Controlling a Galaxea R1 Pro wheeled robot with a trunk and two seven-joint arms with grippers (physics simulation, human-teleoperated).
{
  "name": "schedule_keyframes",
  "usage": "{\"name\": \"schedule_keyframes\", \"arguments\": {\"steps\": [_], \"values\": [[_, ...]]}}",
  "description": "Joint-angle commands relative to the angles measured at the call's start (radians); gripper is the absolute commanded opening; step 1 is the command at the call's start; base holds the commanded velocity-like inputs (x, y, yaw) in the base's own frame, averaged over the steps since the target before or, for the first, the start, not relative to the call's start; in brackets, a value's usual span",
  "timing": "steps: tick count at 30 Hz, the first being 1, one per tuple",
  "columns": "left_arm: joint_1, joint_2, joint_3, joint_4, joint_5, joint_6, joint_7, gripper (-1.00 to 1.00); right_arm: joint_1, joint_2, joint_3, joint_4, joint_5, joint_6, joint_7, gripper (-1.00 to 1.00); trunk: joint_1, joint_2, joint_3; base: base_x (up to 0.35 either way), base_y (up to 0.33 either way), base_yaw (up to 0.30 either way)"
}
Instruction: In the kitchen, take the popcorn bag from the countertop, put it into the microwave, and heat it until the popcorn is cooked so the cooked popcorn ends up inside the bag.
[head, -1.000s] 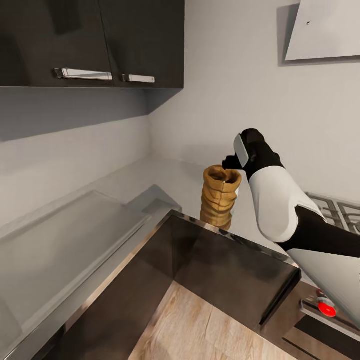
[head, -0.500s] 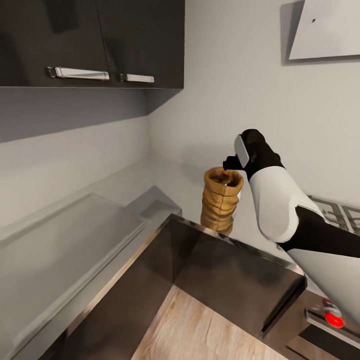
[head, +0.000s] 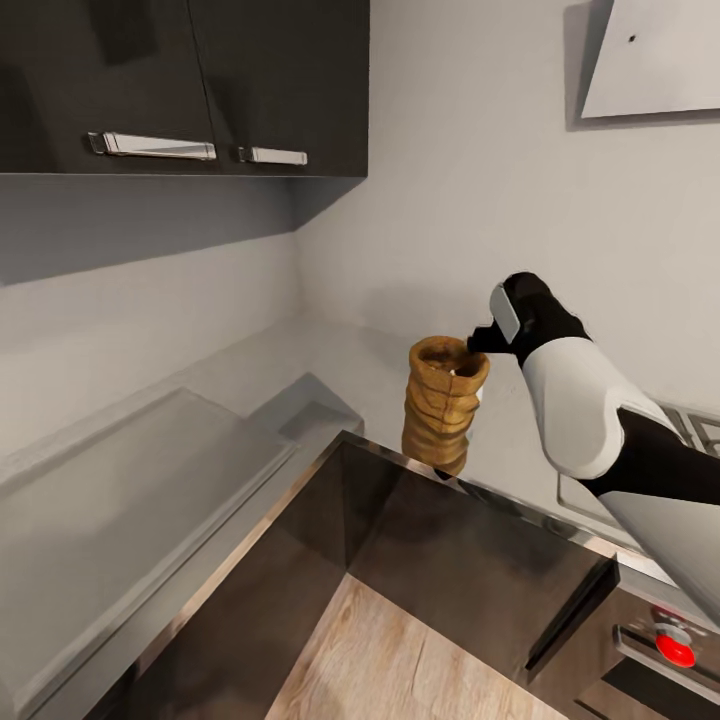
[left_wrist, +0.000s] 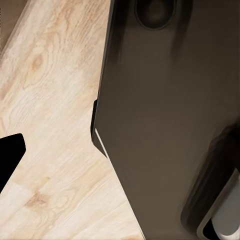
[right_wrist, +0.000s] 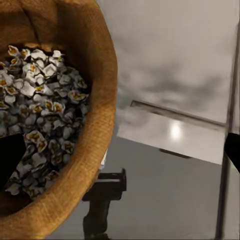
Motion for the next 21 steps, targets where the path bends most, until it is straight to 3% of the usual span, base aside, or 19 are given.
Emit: {"name": "schedule_keyframes", "arguments": {"steps": [1,10,21], "values": [[0.000,0.000,0.001,-0.001,0.006,-0.002,0.002,1.00,-0.001,0.002,-0.008,0.019,0.008,-0.017,0.003,1.00,0.000,-0.001,-0.001,0.000,0.000,0.000],[0.000,-0.001,0.002,-0.002,0.008,-0.002,0.002,1.00,0.007,0.014,-0.011,0.029,0.000,-0.018,0.002,1.00,0.000,-0.001,-0.001,0.000,0.000,0.000],[0.000,-0.001,0.002,-0.003,0.009,-0.002,0.002,1.00,0.008,0.027,-0.011,0.039,0.008,-0.078,0.001,1.00,0.000,-0.001,-0.001,0.000,0.000,0.000]]}}
